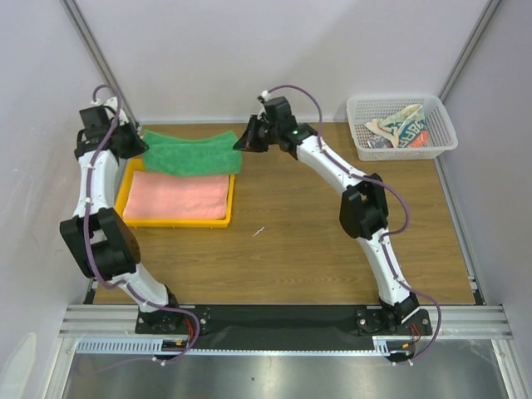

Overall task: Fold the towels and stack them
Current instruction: Neatly place the folded towel into the bin

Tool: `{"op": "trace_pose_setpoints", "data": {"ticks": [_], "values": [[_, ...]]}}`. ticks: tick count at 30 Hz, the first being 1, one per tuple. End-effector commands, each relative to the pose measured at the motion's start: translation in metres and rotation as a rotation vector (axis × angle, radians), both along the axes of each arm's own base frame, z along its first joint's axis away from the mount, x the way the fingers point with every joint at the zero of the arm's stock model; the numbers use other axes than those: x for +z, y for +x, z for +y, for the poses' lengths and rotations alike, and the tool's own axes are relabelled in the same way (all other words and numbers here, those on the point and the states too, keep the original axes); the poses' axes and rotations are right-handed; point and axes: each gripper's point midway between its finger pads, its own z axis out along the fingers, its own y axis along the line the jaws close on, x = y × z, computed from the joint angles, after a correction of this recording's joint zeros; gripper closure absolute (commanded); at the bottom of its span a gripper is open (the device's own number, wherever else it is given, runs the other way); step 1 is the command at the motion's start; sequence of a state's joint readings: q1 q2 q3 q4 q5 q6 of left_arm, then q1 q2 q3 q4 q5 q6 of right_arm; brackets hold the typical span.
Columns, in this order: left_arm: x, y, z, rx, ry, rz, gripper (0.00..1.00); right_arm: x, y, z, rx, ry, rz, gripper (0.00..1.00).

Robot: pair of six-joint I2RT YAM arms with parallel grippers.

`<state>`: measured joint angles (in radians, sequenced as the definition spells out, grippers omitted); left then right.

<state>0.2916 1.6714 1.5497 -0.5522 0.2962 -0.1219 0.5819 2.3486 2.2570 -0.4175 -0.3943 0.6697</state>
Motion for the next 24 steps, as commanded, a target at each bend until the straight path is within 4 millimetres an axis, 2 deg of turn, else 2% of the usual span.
{"op": "trace_pose_setpoints", "data": {"ticks": [1,2,3,6,9,10,12,19,24], "values": [[0.009,0.010,0.039,0.022,0.029,-0.067,1.00,0.039,0.007,0.035,0.014,0.118,-0.107,1.00],[0.004,0.012,0.047,0.033,0.028,-0.058,1.00,0.041,0.009,0.040,0.009,0.129,-0.122,1.00],[0.008,0.013,0.060,0.056,0.038,-0.067,1.00,0.042,0.010,0.044,0.009,0.137,-0.132,1.00],[0.009,0.014,0.081,0.080,0.067,-0.074,1.00,0.047,0.011,0.060,0.019,0.180,-0.183,1.00],[0.004,0.017,0.091,0.080,0.078,-0.097,1.00,0.037,0.009,0.073,0.054,0.180,-0.222,1.00],[0.002,0.018,0.091,0.074,0.070,-0.100,1.00,0.030,0.010,0.076,0.054,0.173,-0.219,1.00],[-0.006,0.023,0.093,0.073,0.064,-0.096,1.00,0.030,0.011,0.076,0.053,0.174,-0.223,1.00],[-0.016,0.033,0.097,0.063,0.063,-0.099,1.00,0.021,0.016,0.077,0.047,0.145,-0.256,1.00],[-0.050,0.023,0.089,0.047,0.052,-0.080,1.00,-0.019,0.003,0.080,0.106,0.100,-0.198,1.00]]}}
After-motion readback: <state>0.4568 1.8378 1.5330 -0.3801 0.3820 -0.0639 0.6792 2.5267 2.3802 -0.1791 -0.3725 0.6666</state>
